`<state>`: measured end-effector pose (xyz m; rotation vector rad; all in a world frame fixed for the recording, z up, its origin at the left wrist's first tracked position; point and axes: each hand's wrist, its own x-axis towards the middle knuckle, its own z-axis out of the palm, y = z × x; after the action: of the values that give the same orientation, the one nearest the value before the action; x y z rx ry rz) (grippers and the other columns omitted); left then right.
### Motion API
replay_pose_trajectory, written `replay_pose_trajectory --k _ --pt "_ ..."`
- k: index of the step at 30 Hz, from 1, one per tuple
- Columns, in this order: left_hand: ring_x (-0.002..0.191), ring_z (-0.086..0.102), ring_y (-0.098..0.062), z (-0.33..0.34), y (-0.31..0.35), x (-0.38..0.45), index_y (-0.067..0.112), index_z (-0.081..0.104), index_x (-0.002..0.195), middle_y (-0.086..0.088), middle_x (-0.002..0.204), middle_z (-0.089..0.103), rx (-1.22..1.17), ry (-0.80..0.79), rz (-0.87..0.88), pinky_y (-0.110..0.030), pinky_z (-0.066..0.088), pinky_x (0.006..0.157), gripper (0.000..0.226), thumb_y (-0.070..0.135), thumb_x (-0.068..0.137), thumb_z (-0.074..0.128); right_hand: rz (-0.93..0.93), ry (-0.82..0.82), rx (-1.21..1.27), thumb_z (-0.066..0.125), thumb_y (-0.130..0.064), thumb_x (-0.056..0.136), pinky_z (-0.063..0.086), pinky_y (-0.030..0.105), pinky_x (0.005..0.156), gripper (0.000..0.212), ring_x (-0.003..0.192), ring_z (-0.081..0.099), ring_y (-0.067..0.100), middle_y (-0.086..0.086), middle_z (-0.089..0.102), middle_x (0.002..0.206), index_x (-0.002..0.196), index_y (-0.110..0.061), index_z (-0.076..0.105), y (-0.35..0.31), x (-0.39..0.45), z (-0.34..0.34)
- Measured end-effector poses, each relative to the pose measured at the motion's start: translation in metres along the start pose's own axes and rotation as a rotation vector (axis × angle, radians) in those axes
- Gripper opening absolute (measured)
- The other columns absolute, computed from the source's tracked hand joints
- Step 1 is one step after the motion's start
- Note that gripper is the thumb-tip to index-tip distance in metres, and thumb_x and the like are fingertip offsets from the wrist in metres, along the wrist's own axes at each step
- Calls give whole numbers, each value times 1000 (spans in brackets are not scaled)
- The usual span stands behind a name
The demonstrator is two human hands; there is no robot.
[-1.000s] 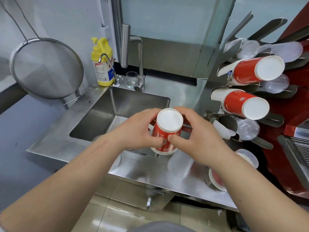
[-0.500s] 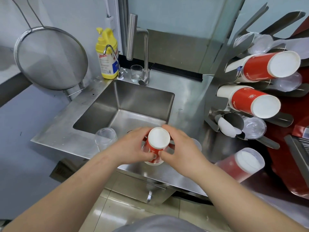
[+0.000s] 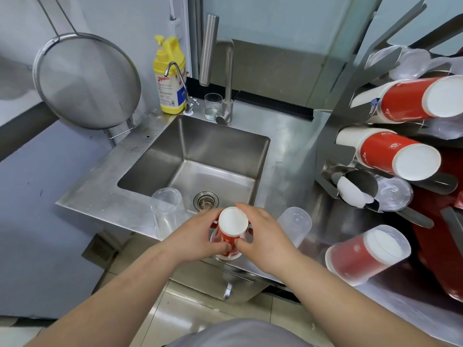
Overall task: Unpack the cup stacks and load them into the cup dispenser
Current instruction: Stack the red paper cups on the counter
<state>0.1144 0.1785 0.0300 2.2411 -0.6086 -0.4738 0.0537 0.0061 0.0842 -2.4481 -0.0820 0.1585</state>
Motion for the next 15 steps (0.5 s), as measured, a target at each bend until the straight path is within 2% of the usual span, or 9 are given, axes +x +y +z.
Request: replay_pose_trajectory --k 5,9,15 --pt "108 55 -2 2 -1 0 38 49 129 17 116 56 -22 8 3 -29 50 92 70 40 64 74 19 1 -8 64 -11 82 23 6 88 63 125 42 12 -1 49 136 139 -25 41 -1 0 -1" --pt "110 52 2 0 -1 0 43 46 129 20 118 53 -10 6 -10 -28 50 93 70 42 64 73 8 -16 -2 64 -11 80 28 10 87 60 111 44 7 -2 50 131 135 -25 44 -3 1 -3" --pt "108 51 9 -15 8 1 41 45 131 34 115 49 37 -35 17 -16 45 85 64 34 75 76 -12 -75 -127 64 -17 80 21 7 92 73 131 36 12 -1 40 142 144 -29 32 -3 7 -15"
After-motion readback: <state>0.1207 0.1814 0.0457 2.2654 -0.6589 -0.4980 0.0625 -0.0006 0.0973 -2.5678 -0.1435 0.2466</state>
